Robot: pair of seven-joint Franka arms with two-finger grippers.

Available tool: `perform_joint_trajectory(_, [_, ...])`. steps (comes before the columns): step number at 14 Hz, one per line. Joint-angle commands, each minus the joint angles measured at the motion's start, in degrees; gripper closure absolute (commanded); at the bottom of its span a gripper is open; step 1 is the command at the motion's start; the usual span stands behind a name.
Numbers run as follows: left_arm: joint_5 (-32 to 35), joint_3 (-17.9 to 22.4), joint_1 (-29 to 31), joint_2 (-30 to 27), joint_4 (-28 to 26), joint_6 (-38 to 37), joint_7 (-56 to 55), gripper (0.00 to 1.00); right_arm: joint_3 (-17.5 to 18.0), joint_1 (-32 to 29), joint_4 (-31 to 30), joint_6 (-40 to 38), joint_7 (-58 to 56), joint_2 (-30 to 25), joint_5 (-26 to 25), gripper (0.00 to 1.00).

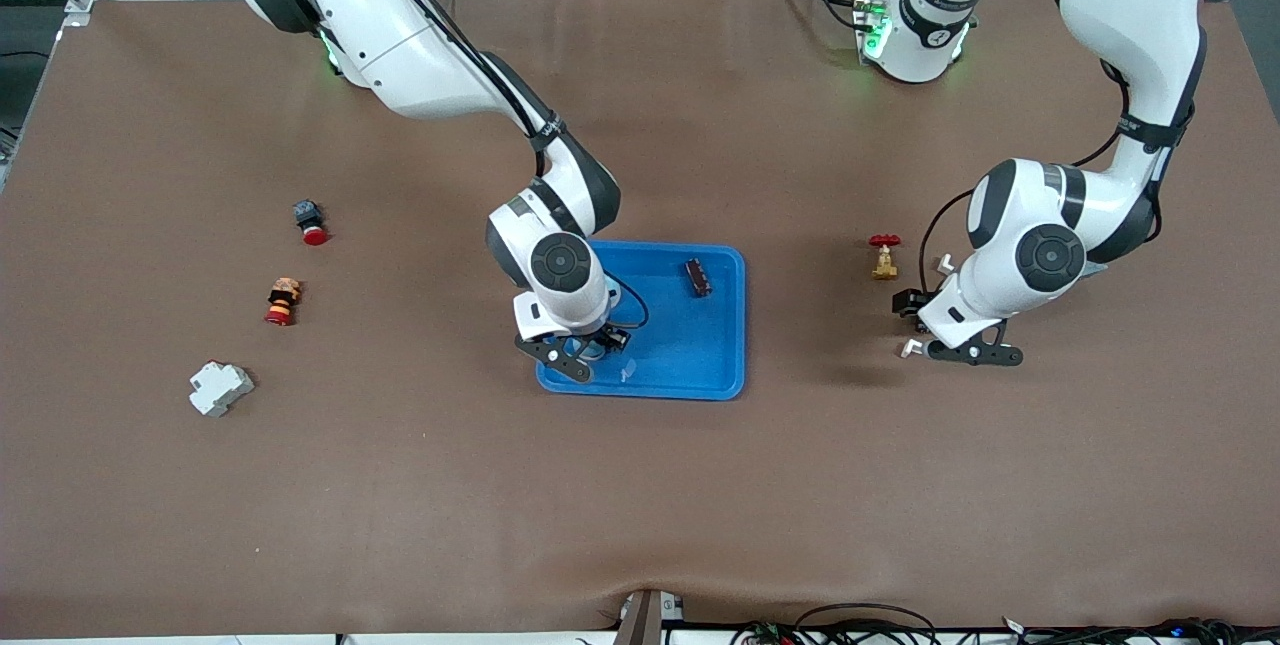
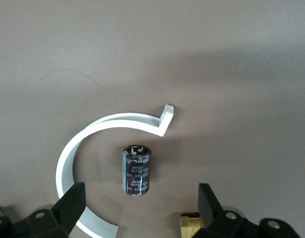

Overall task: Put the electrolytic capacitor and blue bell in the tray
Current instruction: 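Release the bell in the tray while the left gripper grasps the capacitor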

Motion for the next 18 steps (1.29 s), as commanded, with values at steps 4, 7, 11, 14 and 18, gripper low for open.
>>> perform_joint_trajectory(4, [-0.11,-0.20,0.49,2.09,-0.92,2.70,-0.67,0.00,-0.46,0.93,2.11,0.18,1.69,1.56,-0.61,1.00])
perform_joint_trajectory(7, [-0.02,-0.20,0.49,3.15,-0.83,4.37,-0.67,0.00,-0.46,0.93,2.02,0.18,1.96,1.65,-0.61,0.61])
perform_joint_trajectory(11, [-0.02,-0.11,0.66,4.20,-0.65,5.17,-0.67,0.00,-0.55,1.01,2.02,0.62,1.87,1.65,-0.87,0.00])
perform_joint_trajectory(14, [-0.02,-0.03,0.75,5.17,-0.74,6.57,-0.67,0.00,-0.55,0.40,2.11,0.36,0.91,1.56,-0.87,0.00])
perform_joint_trajectory(18, [0.07,-0.02,1.45,5.53,-0.74,6.93,-0.58,0.00,-0.55,-0.74,5.25,-5.94,-1.90,0.68,-0.96,0.00])
